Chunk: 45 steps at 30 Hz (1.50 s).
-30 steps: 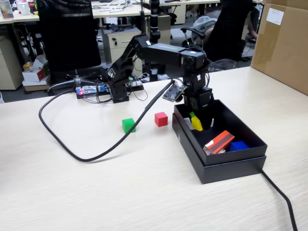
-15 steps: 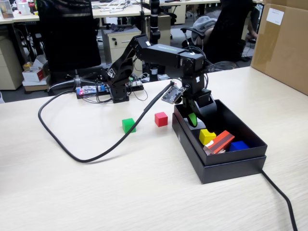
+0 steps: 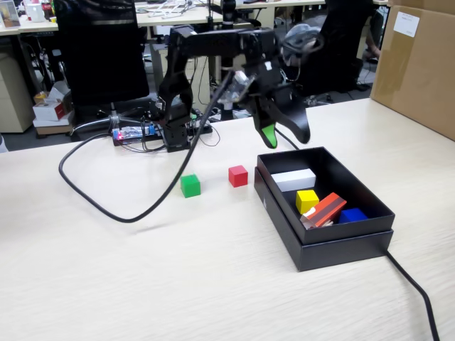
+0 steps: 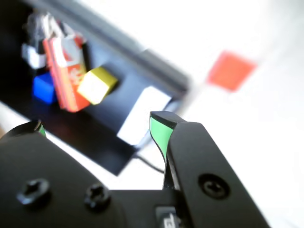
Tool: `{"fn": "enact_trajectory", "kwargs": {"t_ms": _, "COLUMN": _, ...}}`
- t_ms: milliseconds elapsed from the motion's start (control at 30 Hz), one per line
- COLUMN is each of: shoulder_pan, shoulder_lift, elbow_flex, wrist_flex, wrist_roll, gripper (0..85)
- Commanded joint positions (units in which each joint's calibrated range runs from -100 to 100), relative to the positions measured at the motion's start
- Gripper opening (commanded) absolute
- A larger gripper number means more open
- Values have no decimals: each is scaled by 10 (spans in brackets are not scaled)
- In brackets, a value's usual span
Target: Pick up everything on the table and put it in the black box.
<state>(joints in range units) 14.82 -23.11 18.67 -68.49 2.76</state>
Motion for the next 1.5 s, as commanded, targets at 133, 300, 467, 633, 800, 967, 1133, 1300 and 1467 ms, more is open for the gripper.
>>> {"fn": "enact_trajectory", "kwargs": {"t_ms": 133, "shoulder_pan": -50, "shoulder_lift": -233, "elbow_flex": -131, "wrist_flex": -10, "wrist_roll": -37, "gripper": 480}}
{"fn": "enact_trajectory", "kwargs": {"t_ms": 300, "shoulder_pan": -106, "shoulder_lift": -303, "elbow_flex": -272, "wrist_flex": -8, "wrist_roll": -43, "gripper": 496}}
{"fn": "enact_trajectory", "kwargs": {"t_ms": 467, "shoulder_pan": -151, "shoulder_lift": -296, "elbow_flex": -383, "wrist_flex": 2, "wrist_roll": -51, "gripper": 501}}
{"fn": "enact_trajectory", "kwargs": {"t_ms": 633, "shoulder_pan": -165, "shoulder_lift": -247, "elbow_flex": -403, "wrist_flex": 9, "wrist_roll": -49, "gripper": 504}}
{"fn": "enact_trajectory", "kwargs": {"t_ms": 800, "shoulder_pan": -170, "shoulder_lift": -198, "elbow_flex": -411, "wrist_flex": 49, "wrist_roll": -49, "gripper": 499}}
{"fn": "enact_trajectory", "kwargs": {"t_ms": 967, "shoulder_pan": -171, "shoulder_lift": -132, "elbow_flex": -403, "wrist_flex": 63, "wrist_roll": -47, "gripper": 495}}
{"fn": "enact_trajectory", "kwargs": {"t_ms": 1133, "shoulder_pan": -173, "shoulder_lift": -98, "elbow_flex": -414, "wrist_flex": 94, "wrist_roll": -47, "gripper": 493}}
{"fn": "enact_trajectory", "kwargs": {"t_ms": 1300, "shoulder_pan": -177, "shoulder_lift": -56, "elbow_flex": -410, "wrist_flex": 108, "wrist_roll": -47, "gripper": 493}}
{"fn": "enact_trajectory", "kwargs": {"t_ms": 1467, "shoulder_pan": -176, "shoulder_lift": -41, "elbow_flex": -413, "wrist_flex": 113, "wrist_roll": -48, "gripper": 475}}
